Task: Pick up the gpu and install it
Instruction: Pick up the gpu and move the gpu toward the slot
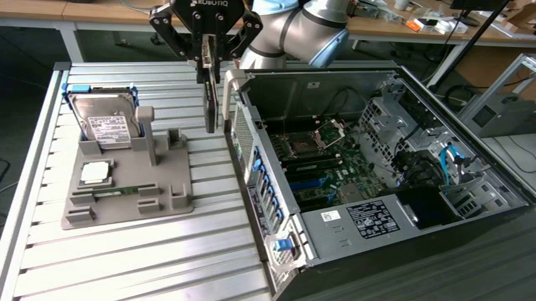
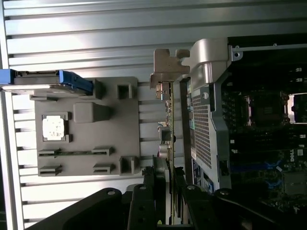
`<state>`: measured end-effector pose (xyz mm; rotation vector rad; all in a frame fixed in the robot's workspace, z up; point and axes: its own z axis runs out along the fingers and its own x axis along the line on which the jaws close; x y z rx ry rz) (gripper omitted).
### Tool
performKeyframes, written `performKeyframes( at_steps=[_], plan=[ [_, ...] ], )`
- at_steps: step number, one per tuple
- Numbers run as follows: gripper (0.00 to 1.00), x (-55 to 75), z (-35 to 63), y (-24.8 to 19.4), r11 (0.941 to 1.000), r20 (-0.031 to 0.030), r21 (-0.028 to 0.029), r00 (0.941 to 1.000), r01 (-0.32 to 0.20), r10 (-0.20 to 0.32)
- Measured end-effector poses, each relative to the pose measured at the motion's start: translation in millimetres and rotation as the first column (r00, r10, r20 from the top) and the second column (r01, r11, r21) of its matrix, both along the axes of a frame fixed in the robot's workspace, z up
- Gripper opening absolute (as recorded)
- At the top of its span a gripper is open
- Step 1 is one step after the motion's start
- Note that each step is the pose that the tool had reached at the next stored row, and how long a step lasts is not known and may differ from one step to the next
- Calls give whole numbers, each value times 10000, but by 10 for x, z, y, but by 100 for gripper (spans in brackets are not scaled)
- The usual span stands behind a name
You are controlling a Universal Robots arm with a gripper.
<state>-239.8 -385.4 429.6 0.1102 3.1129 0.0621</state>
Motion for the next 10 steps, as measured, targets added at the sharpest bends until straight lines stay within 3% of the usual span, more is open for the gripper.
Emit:
performKeyframes(
  at_steps=[10],
  plan=[
    [27,130,0,-30,10000,0,-4,10000,-1,1]
  ],
)
